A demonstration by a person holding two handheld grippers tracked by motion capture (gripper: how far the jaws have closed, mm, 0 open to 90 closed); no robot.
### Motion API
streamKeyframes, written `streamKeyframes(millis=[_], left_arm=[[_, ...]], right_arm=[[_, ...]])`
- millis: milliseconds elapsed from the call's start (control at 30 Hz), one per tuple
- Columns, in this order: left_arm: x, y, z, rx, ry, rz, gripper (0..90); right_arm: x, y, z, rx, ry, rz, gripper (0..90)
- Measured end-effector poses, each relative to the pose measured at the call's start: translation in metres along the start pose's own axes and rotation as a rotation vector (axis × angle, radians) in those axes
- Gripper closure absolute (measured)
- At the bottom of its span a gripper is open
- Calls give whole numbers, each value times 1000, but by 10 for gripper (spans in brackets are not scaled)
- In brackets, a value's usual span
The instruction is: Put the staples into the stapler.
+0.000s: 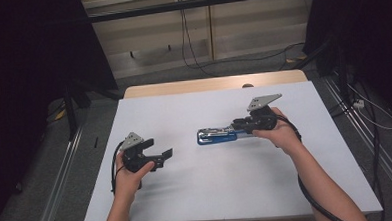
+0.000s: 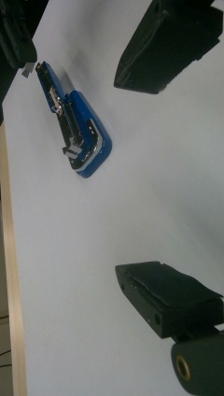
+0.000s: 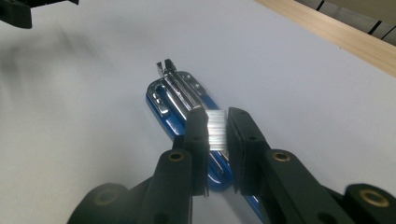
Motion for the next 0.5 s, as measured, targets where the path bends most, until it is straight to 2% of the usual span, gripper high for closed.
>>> streamKeyframes(millis=[500], left_arm=[[0,0,-2,4,6,1,95]], right_arm=[[14,-11,3,-28,-45,-3,791]])
Point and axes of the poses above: each handheld gripper's, and its own axes: x roughly forward along the jaws, y roughly out of its underside, z roughly to its left, the point moved 10 cm from there along x, roughly forward along the jaws, and after that the axes turned 3 degrees about -x, right-handed, at the moved point
